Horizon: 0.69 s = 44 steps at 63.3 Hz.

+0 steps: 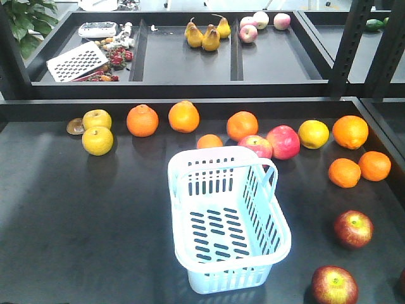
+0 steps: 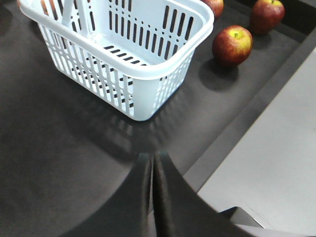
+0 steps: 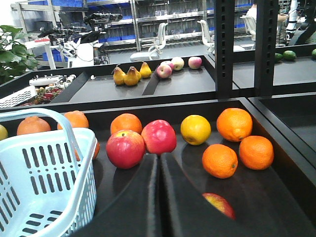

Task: Pick three apples into basket with both arms
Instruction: 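Withdraw the left gripper from the basket handle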

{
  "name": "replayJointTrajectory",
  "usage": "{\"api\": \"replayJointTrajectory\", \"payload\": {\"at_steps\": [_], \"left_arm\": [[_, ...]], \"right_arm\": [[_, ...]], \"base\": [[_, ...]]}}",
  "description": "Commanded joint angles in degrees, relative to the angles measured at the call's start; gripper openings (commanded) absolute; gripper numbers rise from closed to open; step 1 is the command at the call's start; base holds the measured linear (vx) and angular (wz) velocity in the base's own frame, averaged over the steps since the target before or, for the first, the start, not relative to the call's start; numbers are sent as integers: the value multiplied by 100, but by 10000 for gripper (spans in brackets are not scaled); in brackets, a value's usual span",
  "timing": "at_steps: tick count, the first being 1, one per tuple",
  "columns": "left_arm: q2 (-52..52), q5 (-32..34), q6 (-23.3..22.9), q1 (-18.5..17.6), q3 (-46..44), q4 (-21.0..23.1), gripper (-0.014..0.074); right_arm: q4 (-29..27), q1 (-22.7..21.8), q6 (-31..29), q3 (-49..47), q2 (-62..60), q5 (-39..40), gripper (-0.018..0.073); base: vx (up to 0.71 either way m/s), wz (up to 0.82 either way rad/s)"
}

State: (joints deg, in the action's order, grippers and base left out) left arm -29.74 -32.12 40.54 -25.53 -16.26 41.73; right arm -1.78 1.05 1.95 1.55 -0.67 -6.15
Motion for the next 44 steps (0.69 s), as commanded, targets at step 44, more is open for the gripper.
{"api": "replayJointTrajectory", "payload": {"at_steps": [44], "left_arm": [[-9,389,-51,6,-121,249,-8]], "right_arm": [[-3111,-41,1000,52,-78,1146,-4]], "base": [[0,0]]}}
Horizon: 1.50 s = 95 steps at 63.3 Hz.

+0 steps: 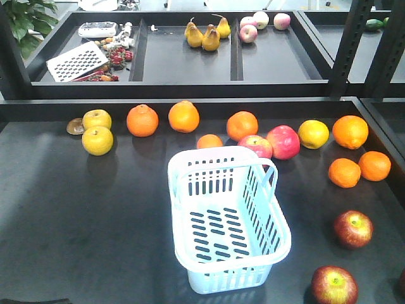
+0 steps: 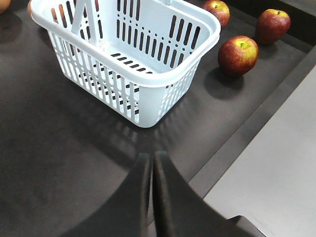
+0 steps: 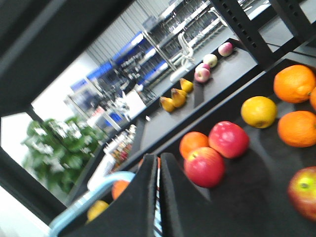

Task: Pick three apples into basket with both arms
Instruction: 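Withdraw the left gripper from the basket handle, then lower the right gripper onto the red apple nearest the robot and grasp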

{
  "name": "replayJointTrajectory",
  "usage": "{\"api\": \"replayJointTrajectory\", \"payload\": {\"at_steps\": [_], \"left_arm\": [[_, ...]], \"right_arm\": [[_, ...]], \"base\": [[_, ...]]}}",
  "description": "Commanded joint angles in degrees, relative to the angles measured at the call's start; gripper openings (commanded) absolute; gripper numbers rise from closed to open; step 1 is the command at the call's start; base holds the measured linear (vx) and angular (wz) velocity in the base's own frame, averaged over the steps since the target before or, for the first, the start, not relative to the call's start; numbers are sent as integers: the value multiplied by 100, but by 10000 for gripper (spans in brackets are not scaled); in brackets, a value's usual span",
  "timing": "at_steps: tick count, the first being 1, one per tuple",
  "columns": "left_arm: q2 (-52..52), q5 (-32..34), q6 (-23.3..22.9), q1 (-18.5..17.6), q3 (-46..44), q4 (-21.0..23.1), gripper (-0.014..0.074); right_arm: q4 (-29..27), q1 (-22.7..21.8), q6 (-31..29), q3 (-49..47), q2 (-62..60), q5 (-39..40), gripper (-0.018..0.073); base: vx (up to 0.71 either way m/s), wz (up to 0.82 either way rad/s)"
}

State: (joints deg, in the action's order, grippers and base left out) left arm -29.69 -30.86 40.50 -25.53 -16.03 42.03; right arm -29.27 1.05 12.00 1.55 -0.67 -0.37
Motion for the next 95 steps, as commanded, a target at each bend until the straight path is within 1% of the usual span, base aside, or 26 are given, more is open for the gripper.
{"api": "replayJointTrajectory", "payload": {"at_steps": [1,6,10,14,19,25,28,33,35,38,41,45,49,52,57,64,77,95], "left_arm": [[-15,263,-46,6,-144,218,-8],[-15,263,-46,6,-144,218,-8],[-15,263,-46,6,-144,218,-8],[-15,263,-46,6,-144,218,-8],[-15,263,-46,6,-144,218,-8],[-15,263,-46,6,-144,218,-8],[-15,263,-46,6,-144,218,-8],[-15,263,-46,6,-144,218,-8],[-15,263,-46,6,-144,218,-8],[-15,263,-46,6,-144,218,-8],[-15,263,-46,6,-144,216,-7],[-15,263,-46,6,-144,216,-7],[-15,263,-46,6,-144,216,-7],[-15,263,-46,6,-144,216,-7],[-15,263,-46,6,-144,216,-7],[-15,263,-46,6,-144,216,-7],[-15,263,-46,6,-144,216,-7],[-15,263,-46,6,-144,216,-7]], "right_arm": [[-387,-41,-15,31,-78,533,-4],[-327,-41,-140,-248,-72,102,-4],[-147,-41,-453,-619,-17,-464,-4],[120,-41,-817,-1127,166,-1205,-4],[586,-41,-1068,-1869,657,-2075,-4],[1254,-41,-1076,-2708,1350,-3137,5],[1586,-41,-1076,-3082,1769,-3846,17],[2041,-41,-1113,-3569,2557,-4702,73],[2175,-41,-1200,-3705,2842,-4949,112],[2303,-41,-1336,-3841,3218,-5214,201],[2330,-41,-1475,-3910,3559,-5364,305],[2355,-41,-1807,-3905,3970,-5323,459],[2364,-41,-2025,-3905,4281,-5232,577],[2308,-41,-2035,-3900,4439,-5150,649],[2093,-41,-1977,-3906,4711,-5116,720],[1945,-41,-2069,-3906,5171,-5129,727],[1842,-41,-2094,-3938,6165,-5008,691],[1816,-41,-2207,-4491,7443,-4983,636]], "base": [[0,0],[0,0],[0,0],[0,0],[0,0],[0,0],[0,0],[0,0],[0,0],[0,0],[0,0],[0,0],[0,0],[0,0],[0,0],[0,0],[0,0],[0,0]]}}
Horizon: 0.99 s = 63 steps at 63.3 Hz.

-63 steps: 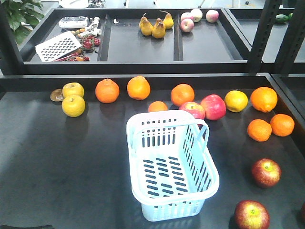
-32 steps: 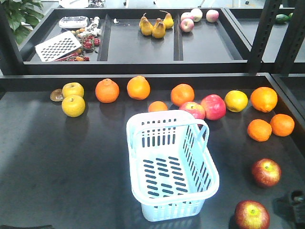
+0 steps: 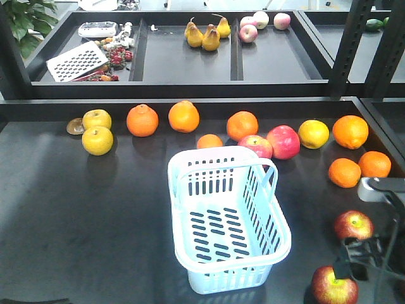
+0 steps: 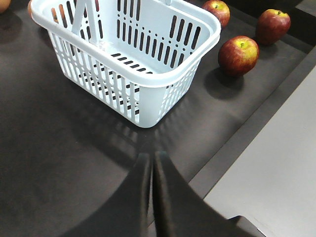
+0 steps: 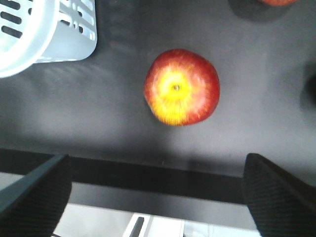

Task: Pick three apples into basket with both arms
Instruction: 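Lower the right gripper onto the red apple nearest the robot and grasp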

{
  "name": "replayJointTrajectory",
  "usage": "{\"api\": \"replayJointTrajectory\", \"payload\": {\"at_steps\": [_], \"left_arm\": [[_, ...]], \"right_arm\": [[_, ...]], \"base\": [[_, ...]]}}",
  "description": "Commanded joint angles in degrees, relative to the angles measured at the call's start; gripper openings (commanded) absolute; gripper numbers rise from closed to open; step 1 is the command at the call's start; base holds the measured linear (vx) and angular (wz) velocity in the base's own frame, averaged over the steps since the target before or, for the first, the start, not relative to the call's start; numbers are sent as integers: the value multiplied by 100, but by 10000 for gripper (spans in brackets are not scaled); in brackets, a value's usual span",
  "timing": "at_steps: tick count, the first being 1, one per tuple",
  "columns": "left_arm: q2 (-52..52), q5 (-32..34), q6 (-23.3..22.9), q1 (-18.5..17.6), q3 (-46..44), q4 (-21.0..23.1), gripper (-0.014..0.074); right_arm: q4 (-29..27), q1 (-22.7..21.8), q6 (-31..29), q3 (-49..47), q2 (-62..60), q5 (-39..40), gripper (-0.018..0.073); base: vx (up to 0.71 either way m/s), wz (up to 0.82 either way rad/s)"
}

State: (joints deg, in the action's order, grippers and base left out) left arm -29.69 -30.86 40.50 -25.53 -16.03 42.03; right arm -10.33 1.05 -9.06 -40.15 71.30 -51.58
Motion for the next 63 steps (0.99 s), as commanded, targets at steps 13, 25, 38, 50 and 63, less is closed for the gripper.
{"api": "replayJointTrajectory", "payload": {"at_steps": [13,25,38,50,63], "left_arm": [[-15,263,-46,6,-144,216,-7],[-15,263,-46,6,-144,216,-7],[-15,263,-46,6,-144,216,-7],[-15,263,-46,6,-144,216,-7],[-15,263,-41,6,-144,216,-7]], "right_arm": [[-285,-41,-298,-582,947,163,616],[-280,-41,-298,-603,1517,413,611],[-197,-41,-280,-603,1948,664,605],[-179,-41,-280,-603,2276,902,599],[-153,-41,-280,-603,2579,1206,594]], "base": [[0,0],[0,0],[0,0],[0,0],[0,0]]}}
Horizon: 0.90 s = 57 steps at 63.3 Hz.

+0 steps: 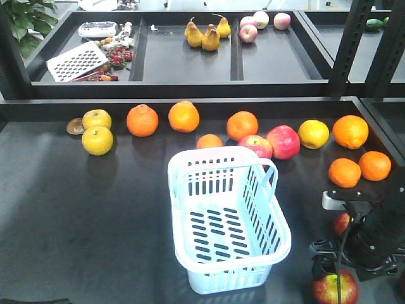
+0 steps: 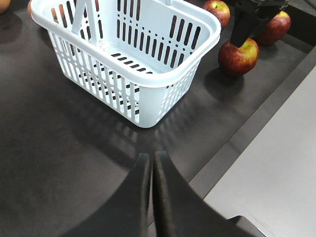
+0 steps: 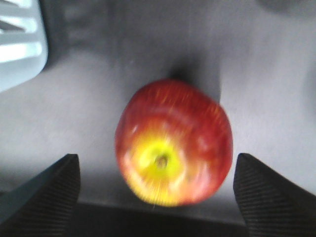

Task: Pick three apples into basket with both arms
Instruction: 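Lower the right gripper onto the red apple nearest the robot and grasp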

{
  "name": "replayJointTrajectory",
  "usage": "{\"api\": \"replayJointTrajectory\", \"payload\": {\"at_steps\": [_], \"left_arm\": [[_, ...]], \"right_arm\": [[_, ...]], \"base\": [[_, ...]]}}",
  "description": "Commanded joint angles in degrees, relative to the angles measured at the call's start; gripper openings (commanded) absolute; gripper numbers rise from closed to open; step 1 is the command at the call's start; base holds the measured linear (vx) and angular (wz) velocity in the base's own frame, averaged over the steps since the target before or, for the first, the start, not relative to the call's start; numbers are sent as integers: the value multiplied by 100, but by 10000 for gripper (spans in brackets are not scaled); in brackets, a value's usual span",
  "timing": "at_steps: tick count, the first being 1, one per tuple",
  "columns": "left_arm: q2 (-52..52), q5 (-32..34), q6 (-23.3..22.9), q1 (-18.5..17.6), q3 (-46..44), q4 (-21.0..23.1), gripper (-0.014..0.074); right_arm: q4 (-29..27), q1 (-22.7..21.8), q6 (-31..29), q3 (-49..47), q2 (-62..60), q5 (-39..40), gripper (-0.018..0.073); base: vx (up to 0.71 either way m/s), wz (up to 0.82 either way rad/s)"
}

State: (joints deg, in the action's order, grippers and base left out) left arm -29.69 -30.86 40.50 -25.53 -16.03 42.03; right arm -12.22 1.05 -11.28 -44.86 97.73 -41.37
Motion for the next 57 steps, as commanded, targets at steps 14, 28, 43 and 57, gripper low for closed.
{"api": "replayJointTrajectory", "payload": {"at_steps": [14,28,43,57], "left_arm": [[-15,263,-41,6,-144,216,-7],[-15,263,-42,6,-144,216,-6],[-15,263,-42,6,-144,216,-6],[-15,263,-42,6,-144,216,-6]], "right_arm": [[78,-41,-53,-132,307,381,594],[107,-41,-31,-132,569,474,589],[152,-41,11,-132,580,342,414],[166,-41,-171,-132,-112,-38,41]], "base": [[0,0],[0,0],[0,0],[0,0]]}}
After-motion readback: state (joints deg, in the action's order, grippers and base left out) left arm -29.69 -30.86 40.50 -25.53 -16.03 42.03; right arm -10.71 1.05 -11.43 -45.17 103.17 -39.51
